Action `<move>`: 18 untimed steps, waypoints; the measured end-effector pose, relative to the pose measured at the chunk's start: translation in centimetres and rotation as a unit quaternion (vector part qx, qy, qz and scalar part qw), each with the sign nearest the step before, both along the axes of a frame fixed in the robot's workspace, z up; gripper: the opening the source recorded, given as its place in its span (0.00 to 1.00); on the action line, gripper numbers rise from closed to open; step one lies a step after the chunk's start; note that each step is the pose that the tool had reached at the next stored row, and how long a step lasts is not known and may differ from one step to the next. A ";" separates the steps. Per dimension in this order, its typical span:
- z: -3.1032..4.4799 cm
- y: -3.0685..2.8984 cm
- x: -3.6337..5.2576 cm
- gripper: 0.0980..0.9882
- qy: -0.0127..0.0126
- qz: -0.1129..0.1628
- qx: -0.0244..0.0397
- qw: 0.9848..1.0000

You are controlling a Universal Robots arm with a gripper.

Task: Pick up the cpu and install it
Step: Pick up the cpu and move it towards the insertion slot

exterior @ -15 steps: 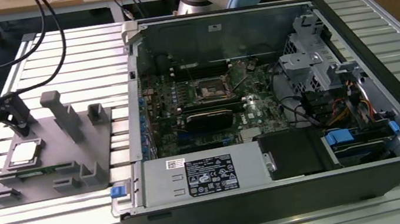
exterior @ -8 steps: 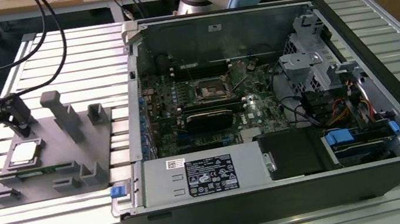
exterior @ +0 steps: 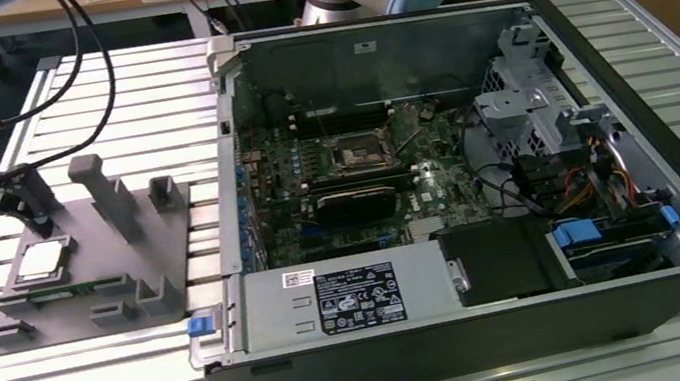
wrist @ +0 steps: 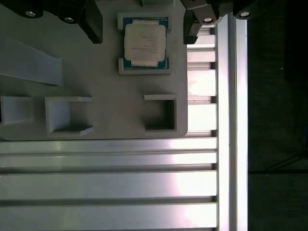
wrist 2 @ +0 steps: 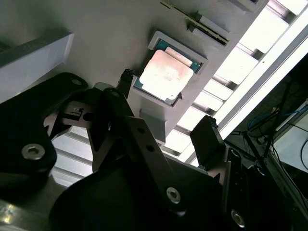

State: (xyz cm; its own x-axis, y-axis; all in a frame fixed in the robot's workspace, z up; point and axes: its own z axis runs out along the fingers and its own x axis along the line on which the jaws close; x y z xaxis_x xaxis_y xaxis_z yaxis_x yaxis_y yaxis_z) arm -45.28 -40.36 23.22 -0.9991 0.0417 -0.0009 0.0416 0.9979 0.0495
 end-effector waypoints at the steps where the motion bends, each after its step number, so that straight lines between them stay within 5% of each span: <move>1: -0.07 -0.01 0.00 0.74 0.000 0.000 -0.002 1.000; 18: -0.79 -0.37 0.01 0.74 0.000 0.000 0.000 1.000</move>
